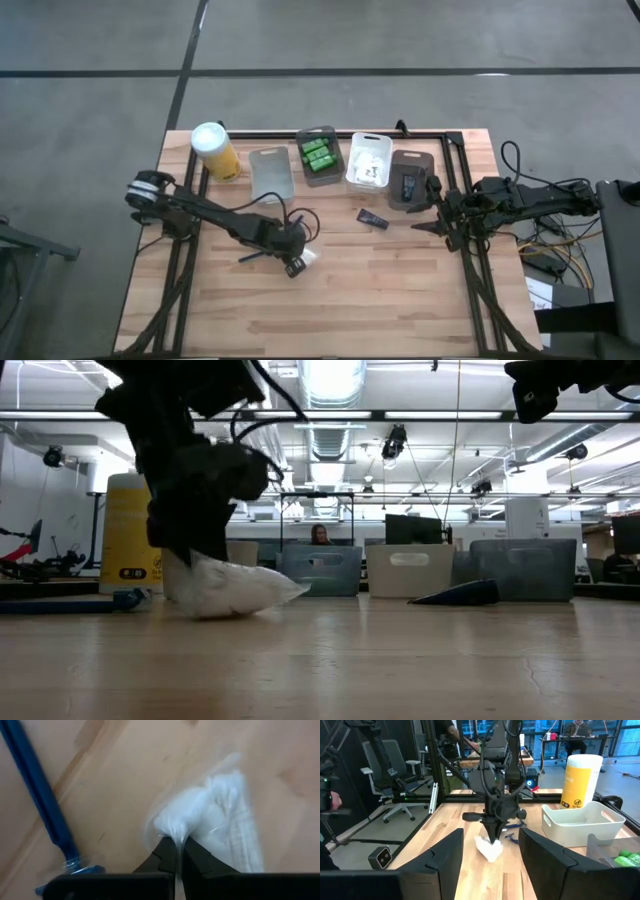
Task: Pick & Place Travel size toiletries
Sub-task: Put the white cotton pack into the white bin
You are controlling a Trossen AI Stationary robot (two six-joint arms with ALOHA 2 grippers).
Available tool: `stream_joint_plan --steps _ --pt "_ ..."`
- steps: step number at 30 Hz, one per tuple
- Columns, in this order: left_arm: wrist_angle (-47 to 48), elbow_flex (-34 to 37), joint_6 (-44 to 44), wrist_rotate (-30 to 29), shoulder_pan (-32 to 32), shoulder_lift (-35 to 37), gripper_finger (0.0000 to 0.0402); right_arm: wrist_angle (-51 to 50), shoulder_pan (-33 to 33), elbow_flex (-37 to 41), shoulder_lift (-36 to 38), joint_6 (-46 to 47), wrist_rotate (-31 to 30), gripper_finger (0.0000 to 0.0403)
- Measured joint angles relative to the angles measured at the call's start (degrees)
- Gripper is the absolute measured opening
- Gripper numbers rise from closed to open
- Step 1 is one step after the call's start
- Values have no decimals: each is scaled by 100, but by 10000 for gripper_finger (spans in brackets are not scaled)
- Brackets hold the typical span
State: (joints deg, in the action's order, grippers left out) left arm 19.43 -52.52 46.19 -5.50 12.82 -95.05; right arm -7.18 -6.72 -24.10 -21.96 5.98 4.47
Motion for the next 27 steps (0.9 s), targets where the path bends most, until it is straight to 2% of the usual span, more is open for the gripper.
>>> stream_joint_plan --steps 8,12,19,24,27 --pt "-36 -355 -303 -7 -73 476 7 2 0 0 -2 -2 0 187" --pt "-57 -677 -463 -192 -195 756 7 2 2 2 -8 -1 0 176" --pt "-86 -1636 -1135 -531 -416 1174 7 -1 1 2 -34 -2 0 156" --pt "-15 -2538 -1765 -674 -435 1175 8 2 2 2 -37 -2 0 140" --pt "341 -2899 -1956 -761 -435 1110 7 2 2 2 -39 -2 0 131"
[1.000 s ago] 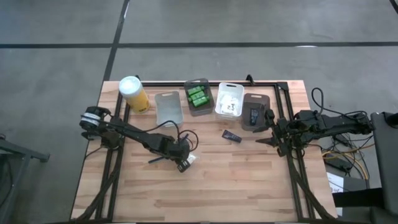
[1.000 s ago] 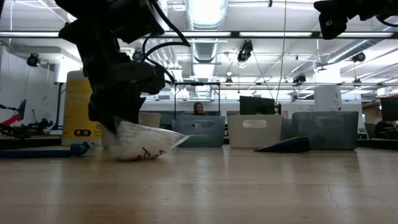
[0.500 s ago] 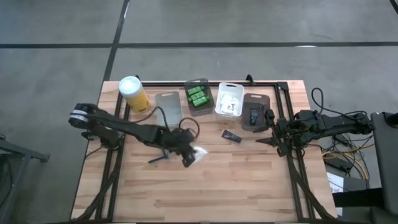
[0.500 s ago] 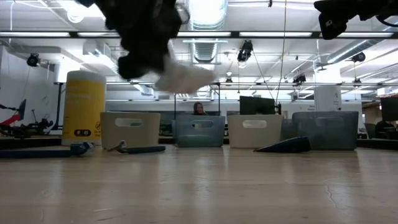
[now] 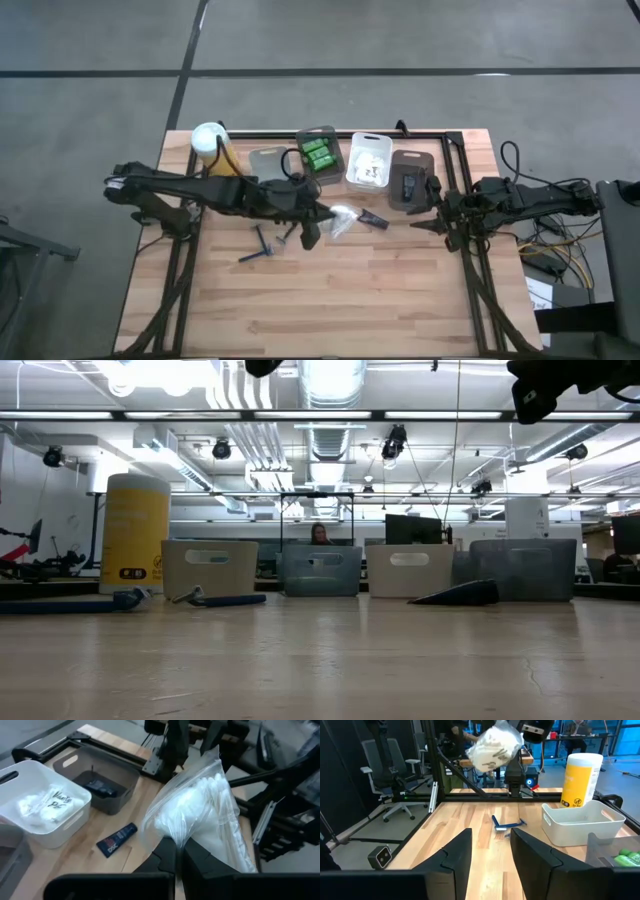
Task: Pick & Place Travel size toiletries
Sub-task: Put the white cotton pack into the white bin
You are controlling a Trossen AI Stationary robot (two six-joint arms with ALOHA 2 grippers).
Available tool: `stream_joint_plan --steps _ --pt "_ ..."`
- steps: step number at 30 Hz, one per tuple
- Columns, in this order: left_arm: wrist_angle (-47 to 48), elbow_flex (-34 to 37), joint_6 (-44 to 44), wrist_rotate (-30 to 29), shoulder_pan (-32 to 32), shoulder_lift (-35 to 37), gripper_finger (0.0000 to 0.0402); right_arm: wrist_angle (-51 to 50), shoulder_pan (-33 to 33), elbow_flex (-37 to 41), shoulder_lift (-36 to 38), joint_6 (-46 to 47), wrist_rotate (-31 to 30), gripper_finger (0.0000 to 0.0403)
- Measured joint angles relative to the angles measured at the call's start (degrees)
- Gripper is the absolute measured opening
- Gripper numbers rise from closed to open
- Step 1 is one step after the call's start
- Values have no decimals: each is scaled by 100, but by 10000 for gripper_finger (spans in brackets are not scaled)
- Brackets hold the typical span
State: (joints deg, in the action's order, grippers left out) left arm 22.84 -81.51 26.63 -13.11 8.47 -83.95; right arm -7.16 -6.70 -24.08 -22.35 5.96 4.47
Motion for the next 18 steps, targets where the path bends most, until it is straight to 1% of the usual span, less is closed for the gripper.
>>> stream_joint_plan --steps 4,11,14,18 --pt "175 -97 3 -5 0 -85 8 1 -1 0 0 0 0 120" --pt "126 -66 154 -85 -28 -128 8 0 0 0 0 1 0 99" --pt "120 -66 147 -131 -158 -146 9 0 -1 0 0 2 -1 89" --pt "117 -64 59 -155 -513 -177 8 0 0 0 0 2 -2 76"
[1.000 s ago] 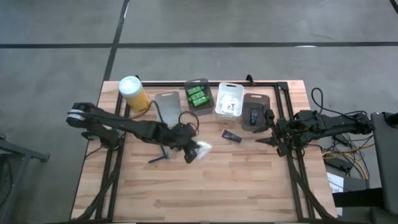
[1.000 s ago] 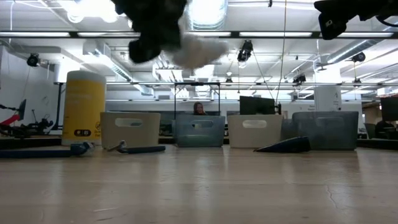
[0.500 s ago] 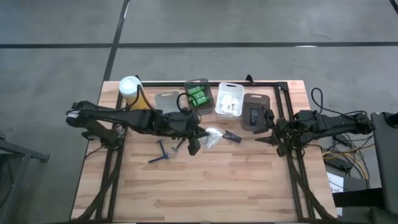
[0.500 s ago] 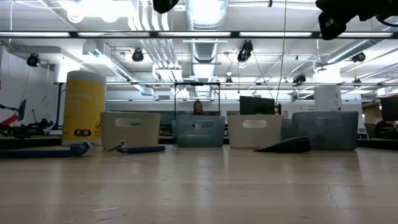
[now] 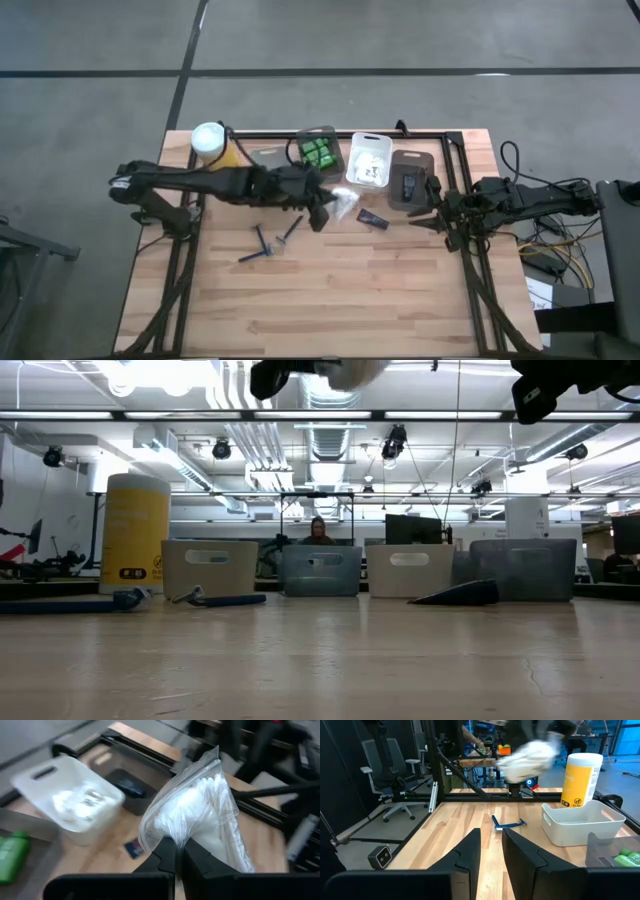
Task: Pick & Place Travel size toiletries
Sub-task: Put the white cotton pack into the white bin
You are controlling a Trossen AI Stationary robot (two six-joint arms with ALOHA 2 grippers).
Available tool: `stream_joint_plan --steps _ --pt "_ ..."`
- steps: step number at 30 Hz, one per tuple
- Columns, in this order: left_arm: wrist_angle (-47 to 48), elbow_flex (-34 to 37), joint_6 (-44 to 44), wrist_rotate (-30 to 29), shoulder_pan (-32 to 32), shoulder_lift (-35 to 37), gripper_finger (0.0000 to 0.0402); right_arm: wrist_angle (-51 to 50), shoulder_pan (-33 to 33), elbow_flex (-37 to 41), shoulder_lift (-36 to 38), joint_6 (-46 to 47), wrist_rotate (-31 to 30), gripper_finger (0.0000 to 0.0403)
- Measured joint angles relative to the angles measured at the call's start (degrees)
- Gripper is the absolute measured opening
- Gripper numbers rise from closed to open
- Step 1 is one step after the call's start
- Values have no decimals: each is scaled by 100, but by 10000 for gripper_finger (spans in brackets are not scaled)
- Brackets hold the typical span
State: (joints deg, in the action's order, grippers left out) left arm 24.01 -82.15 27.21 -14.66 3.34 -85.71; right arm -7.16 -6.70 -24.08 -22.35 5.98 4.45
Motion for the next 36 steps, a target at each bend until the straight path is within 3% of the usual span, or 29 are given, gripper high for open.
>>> stream_joint_plan --steps 9,16,26,36 --pt "-418 0 -698 -52 -1277 -15 9 0 -2 0 0 -2 0 52" --pt "-583 -9 -943 436 -2155 -15 10 -2 -2 0 0 0 2 43" --pt "-809 -2 -1085 578 -2401 -186 9 -1 -2 0 0 -2 2 65" --pt "-1030 -403 -1543 1172 -2503 -1190 9 0 -2 0 0 -2 2 97"
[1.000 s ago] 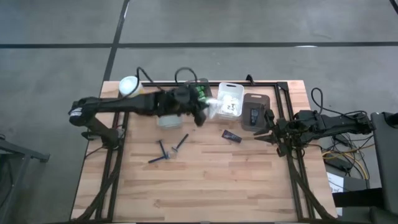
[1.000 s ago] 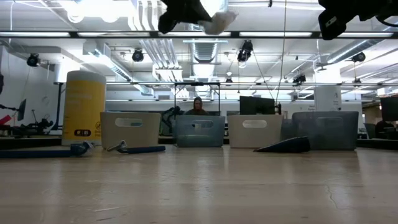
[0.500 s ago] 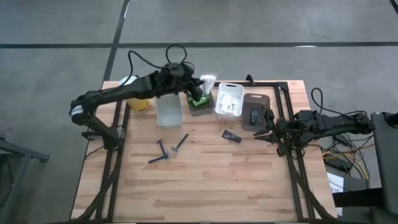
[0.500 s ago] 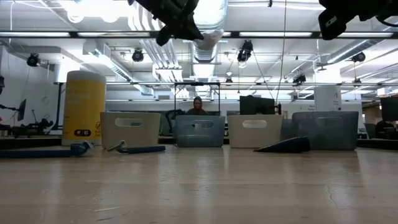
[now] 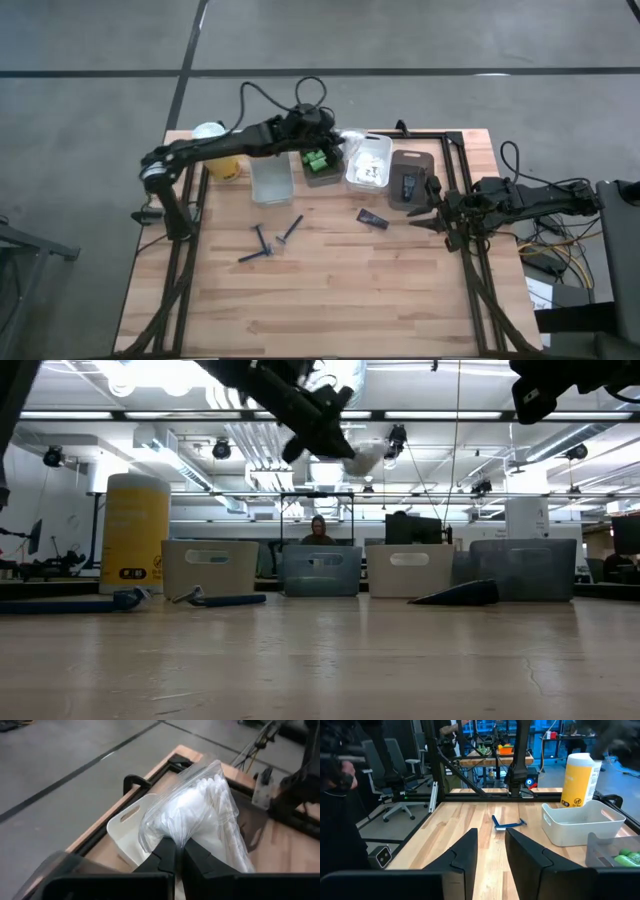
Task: Pick & Place Travel size toiletries
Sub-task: Put the white cotton pack into the white bin
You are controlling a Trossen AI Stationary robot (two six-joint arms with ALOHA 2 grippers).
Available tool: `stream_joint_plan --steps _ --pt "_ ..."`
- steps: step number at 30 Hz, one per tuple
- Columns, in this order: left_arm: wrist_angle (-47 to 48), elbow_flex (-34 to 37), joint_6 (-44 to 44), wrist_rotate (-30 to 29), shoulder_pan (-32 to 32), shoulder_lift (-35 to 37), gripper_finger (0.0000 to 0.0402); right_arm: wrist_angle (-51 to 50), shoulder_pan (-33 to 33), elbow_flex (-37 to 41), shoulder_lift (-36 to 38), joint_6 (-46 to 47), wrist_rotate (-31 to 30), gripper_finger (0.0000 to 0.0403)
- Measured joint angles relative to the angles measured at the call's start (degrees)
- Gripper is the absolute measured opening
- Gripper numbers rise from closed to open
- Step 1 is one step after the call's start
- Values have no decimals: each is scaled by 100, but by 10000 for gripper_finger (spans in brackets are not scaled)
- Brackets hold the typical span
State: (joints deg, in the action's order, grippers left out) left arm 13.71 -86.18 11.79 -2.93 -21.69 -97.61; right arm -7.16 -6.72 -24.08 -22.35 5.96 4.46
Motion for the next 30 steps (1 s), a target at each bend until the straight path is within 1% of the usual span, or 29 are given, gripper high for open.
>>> stream_joint_plan --steps 5,10,14,18,22,30 --pt "-11 -659 -472 468 -76 -892 11 -2 2 0 0 0 0 110" --pt "20 -1519 -861 874 -130 -1839 11 -2 0 0 0 0 0 122" --pt "109 -2183 -1057 956 -174 -2472 12 0 2 0 0 2 -2 132" --pt "283 -2659 -1136 958 -226 -2965 12 -3 1 0 0 1 0 142" --pt "301 -2866 -1146 957 -251 -3209 16 -2 2 0 0 1 0 151" --pt "278 -2888 -1162 957 -293 -3236 24 -13 1 0 0 -20 -1 167"
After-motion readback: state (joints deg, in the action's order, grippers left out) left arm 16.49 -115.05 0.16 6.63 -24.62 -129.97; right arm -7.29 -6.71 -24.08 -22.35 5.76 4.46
